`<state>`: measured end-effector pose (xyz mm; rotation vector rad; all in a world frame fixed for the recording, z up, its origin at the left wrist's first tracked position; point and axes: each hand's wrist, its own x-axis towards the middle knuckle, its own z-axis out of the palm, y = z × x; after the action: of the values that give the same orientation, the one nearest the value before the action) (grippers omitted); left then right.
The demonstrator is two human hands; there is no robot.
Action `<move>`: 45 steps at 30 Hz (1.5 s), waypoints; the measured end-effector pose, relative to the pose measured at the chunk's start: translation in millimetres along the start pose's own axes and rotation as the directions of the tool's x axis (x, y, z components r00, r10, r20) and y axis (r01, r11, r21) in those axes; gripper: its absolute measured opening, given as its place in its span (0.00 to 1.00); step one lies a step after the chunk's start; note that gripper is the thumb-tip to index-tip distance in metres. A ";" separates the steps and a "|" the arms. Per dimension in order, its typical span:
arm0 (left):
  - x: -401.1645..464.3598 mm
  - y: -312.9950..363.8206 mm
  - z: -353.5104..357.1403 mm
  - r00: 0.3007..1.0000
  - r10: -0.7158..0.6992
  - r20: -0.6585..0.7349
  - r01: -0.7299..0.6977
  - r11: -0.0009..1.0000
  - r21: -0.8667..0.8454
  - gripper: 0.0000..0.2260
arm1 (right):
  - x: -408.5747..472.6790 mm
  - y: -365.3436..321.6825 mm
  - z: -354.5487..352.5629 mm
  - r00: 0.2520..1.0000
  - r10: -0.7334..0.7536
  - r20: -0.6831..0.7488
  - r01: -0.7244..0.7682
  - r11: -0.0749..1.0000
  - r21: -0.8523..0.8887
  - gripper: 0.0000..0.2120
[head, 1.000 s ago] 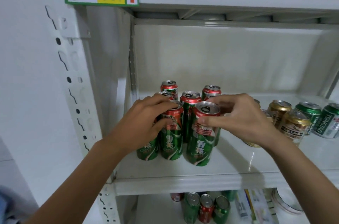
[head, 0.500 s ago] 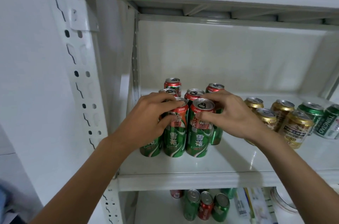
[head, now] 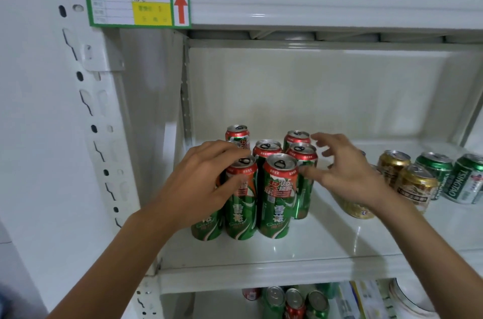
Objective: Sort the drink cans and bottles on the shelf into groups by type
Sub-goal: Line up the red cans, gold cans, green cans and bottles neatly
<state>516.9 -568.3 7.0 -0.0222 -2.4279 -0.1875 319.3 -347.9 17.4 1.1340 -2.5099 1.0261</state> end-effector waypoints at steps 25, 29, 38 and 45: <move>27.7 37.7 32.3 0.997 0.071 0.024 -0.072 0.996 0.046 0.17 | -14.0 9.9 -3.9 0.999 -0.002 0.050 -0.004 0.993 0.115 0.32; 28.4 34.8 33.1 0.998 0.064 0.002 -0.064 0.998 0.023 0.16 | -13.8 13.1 -5.1 0.990 -0.007 0.142 -0.017 0.986 0.166 0.41; 19.4 32.8 37.0 0.999 0.045 -0.018 -0.045 0.999 -0.024 0.18 | -13.1 13.4 -6.8 0.983 -0.027 0.182 -0.016 0.973 0.228 0.41; 16.3 31.6 27.6 0.998 0.017 0.054 -0.010 0.992 -0.124 0.20 | -12.8 13.4 -5.3 0.977 -0.016 0.211 -0.038 0.969 0.245 0.46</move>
<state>488.9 -533.7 0.9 -0.1008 -2.4671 -0.3353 317.8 -330.7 8.8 1.3658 -2.6049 1.3171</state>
